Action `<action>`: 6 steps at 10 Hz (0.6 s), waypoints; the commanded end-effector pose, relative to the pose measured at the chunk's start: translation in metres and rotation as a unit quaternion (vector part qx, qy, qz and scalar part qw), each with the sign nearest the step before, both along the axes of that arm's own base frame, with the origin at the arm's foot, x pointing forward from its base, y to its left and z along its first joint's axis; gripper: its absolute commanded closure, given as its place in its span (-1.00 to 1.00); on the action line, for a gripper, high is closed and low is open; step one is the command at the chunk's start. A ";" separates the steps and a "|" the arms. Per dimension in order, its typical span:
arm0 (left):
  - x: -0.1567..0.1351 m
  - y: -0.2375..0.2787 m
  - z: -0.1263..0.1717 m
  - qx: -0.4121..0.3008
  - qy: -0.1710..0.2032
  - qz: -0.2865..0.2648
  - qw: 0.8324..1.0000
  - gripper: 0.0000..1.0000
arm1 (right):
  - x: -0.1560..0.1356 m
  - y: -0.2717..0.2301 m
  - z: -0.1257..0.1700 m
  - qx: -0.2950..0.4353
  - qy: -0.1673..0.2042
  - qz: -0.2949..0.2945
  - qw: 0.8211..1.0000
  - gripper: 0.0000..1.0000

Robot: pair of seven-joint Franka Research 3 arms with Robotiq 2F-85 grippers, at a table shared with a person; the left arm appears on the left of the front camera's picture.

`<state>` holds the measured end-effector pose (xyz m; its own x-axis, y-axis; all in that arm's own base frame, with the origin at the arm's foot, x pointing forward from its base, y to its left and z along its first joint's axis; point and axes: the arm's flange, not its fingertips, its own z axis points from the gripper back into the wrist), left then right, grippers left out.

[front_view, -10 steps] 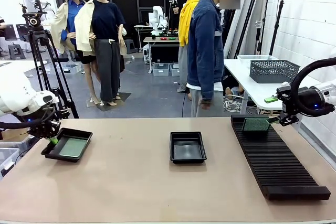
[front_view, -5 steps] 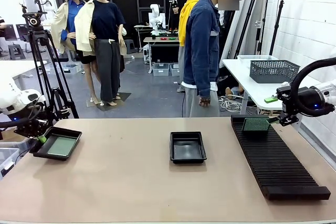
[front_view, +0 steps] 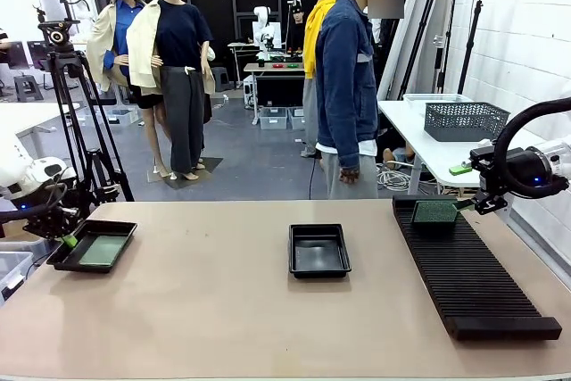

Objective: Inspect and transfer BCBs to ESD trays.
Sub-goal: Pick up the ESD tray and place it on the left side of the table.

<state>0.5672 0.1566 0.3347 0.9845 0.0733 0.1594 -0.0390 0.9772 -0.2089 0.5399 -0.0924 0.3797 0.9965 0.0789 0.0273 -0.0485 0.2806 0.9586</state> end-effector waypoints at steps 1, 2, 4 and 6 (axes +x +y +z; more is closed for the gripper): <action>0.006 0.010 -0.003 -0.008 -0.004 0.000 1.000 1.00 | -0.004 0.003 0.001 -0.009 0.003 -0.003 1.000 -1.00; 0.006 0.009 -0.002 -0.015 -0.006 -0.004 1.000 1.00 | -0.004 0.003 0.001 -0.009 0.003 -0.003 1.000 -1.00; 0.006 0.011 0.004 -0.020 -0.011 0.006 1.000 0.67 | -0.004 0.003 0.001 -0.009 0.003 -0.003 1.000 -1.00; 0.007 0.013 0.008 -0.022 -0.010 0.011 1.000 -0.10 | -0.004 0.003 0.001 -0.009 0.003 -0.003 1.000 -1.00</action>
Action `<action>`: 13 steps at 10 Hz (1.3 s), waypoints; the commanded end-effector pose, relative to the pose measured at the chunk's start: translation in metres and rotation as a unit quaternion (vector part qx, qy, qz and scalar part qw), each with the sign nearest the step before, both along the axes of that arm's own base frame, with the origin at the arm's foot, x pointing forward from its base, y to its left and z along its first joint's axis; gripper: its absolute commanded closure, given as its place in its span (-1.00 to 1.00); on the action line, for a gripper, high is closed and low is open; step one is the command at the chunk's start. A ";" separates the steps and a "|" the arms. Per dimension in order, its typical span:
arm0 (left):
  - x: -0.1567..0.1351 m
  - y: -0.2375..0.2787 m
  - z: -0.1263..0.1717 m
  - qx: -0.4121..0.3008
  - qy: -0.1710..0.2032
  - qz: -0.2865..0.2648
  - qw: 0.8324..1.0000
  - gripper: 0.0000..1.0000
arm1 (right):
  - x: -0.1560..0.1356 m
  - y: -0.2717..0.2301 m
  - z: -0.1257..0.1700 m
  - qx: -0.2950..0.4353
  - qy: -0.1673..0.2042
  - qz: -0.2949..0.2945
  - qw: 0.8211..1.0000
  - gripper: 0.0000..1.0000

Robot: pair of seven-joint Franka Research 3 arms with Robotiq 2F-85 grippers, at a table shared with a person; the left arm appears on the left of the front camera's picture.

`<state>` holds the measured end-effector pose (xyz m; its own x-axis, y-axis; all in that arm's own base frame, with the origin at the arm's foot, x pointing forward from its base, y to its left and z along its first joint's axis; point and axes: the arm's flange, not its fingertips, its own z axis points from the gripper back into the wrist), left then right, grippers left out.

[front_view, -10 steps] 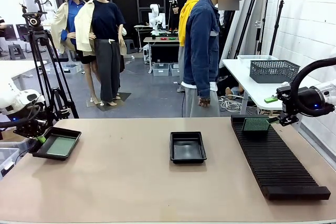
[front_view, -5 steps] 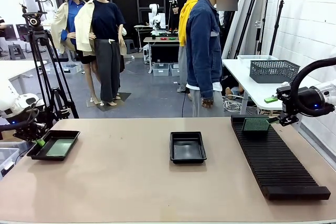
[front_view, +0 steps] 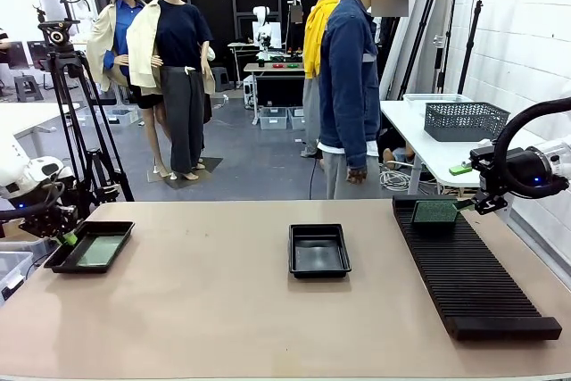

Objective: Inspect and transfer BCBs to ESD trays.
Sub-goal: Pick up the ESD tray and place it on the left side of the table.

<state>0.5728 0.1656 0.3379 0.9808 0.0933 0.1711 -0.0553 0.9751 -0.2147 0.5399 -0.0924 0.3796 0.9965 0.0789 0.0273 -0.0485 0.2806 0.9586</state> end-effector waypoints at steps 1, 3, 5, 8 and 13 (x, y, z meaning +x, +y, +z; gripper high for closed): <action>0.001 0.006 0.010 -0.013 -0.009 0.013 1.000 -0.48 | -0.004 0.003 0.001 -0.009 0.003 -0.003 1.000 -1.00; 0.000 0.008 0.026 -0.020 -0.023 0.018 0.999 -1.00 | -0.004 0.003 0.001 -0.009 0.003 -0.003 1.000 -1.00; 0.000 0.008 0.039 -0.021 -0.037 0.027 0.999 -1.00 | -0.004 0.003 0.001 -0.009 0.003 -0.003 1.000 -1.00; 0.002 0.008 0.054 -0.027 -0.043 0.034 0.998 -1.00 | -0.004 0.003 0.001 -0.009 0.003 -0.003 1.000 -1.00; 0.002 0.004 0.054 -0.014 -0.044 0.036 0.998 -1.00 | -0.004 0.003 0.001 -0.009 0.003 -0.003 1.000 -1.00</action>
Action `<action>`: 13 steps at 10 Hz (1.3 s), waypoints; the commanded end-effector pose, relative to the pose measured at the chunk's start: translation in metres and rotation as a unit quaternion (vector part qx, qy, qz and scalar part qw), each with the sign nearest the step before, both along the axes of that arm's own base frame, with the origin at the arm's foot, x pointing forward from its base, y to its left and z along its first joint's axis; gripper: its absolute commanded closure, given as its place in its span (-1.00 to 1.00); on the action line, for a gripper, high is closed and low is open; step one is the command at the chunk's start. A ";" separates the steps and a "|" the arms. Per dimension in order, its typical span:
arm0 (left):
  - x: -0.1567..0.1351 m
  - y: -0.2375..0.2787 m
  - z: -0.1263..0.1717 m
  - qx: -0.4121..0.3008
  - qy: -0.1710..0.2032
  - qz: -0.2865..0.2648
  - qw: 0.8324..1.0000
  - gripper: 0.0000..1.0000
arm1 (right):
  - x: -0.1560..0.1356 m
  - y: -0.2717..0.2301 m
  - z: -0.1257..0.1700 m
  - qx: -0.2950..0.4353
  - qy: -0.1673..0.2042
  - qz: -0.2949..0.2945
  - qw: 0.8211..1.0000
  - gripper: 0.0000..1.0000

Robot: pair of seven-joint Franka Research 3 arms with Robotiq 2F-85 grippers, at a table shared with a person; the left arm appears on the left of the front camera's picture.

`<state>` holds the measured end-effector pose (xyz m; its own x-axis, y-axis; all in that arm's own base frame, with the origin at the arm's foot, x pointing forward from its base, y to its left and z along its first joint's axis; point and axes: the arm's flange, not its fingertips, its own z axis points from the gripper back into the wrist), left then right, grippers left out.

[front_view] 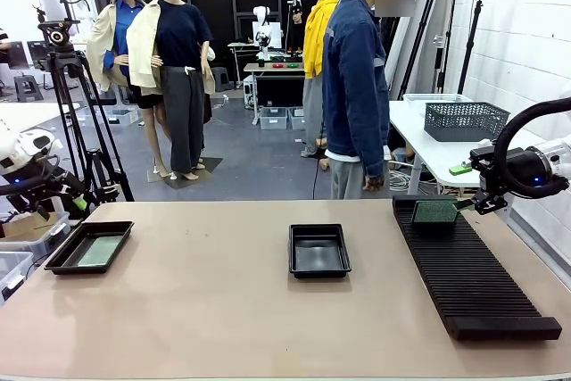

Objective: Inspect and transfer BCBs to ESD trays.
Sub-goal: Pick up the ESD tray and place it on the left side of the table, then pick up the Blank PCB from the PCB Rack and place it in the right ESD tray.

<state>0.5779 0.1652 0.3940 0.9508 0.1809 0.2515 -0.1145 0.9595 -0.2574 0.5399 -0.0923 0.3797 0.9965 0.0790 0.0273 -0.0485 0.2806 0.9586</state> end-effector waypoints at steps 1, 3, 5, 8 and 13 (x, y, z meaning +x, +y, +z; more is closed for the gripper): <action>-0.003 0.005 -0.002 0.004 0.000 -0.005 1.000 -1.00 | -0.004 0.003 0.001 -0.009 0.003 -0.003 1.000 -1.00; -0.003 0.005 -0.002 0.004 0.000 -0.005 1.000 -1.00 | -0.004 0.003 0.001 -0.009 0.003 -0.003 1.000 -1.00; -0.003 0.005 -0.002 0.004 0.000 -0.005 1.000 -1.00 | -0.004 0.003 0.001 -0.009 0.003 -0.003 1.000 -1.00; -0.003 0.005 -0.002 0.004 0.000 -0.005 1.000 -1.00 | -0.004 0.003 0.001 -0.009 0.003 -0.003 1.000 -1.00; -0.003 0.005 -0.002 0.004 0.000 -0.005 1.000 -1.00 | -0.004 0.003 0.001 -0.009 0.003 -0.003 1.000 -1.00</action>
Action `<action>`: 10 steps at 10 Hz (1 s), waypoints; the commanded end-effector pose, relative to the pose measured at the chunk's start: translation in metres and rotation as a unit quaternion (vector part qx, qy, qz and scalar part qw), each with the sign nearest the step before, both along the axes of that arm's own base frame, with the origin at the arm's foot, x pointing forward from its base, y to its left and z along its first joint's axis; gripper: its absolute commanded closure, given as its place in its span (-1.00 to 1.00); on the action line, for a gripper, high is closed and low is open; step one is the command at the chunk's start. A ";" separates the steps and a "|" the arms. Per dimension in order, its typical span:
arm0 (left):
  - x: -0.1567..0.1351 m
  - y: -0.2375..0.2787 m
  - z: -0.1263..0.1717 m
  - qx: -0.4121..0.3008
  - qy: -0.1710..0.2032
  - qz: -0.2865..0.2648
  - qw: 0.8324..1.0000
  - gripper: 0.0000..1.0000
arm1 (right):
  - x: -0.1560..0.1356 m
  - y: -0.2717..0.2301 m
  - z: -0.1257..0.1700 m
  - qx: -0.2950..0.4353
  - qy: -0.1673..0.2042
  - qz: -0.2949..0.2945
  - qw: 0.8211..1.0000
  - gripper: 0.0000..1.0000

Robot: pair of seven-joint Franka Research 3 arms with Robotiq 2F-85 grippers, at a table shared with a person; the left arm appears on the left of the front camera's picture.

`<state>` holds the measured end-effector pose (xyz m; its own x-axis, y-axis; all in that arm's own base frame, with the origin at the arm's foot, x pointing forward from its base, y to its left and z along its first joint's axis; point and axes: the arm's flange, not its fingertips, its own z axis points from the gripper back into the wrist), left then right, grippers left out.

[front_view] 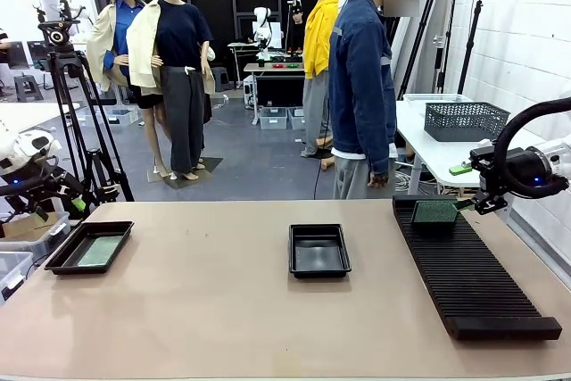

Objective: Inspect and transfer BCBs to ESD trays.
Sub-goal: Pick up the Blank PCB from the PCB Rack and place it in the right ESD tray.

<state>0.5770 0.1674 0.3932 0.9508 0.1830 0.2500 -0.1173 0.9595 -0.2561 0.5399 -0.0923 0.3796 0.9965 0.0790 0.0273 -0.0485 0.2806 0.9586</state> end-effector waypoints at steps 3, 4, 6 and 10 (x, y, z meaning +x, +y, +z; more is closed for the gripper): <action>0.000 0.000 0.000 0.000 0.000 0.000 1.000 -1.00 | -0.004 0.003 0.001 -0.009 0.003 -0.003 1.000 -1.00; -0.007 -0.001 0.008 -0.042 0.005 -0.021 0.999 -1.00 | -0.004 0.003 0.001 -0.009 0.003 -0.003 1.000 -1.00; -0.015 0.015 0.025 -0.132 0.019 -0.025 0.991 -1.00 | -0.004 0.003 0.001 -0.009 0.003 -0.003 1.000 -1.00; -0.030 0.054 0.049 -0.239 0.020 -0.007 0.971 -1.00 | -0.004 0.003 0.001 -0.009 0.003 -0.003 1.000 -1.00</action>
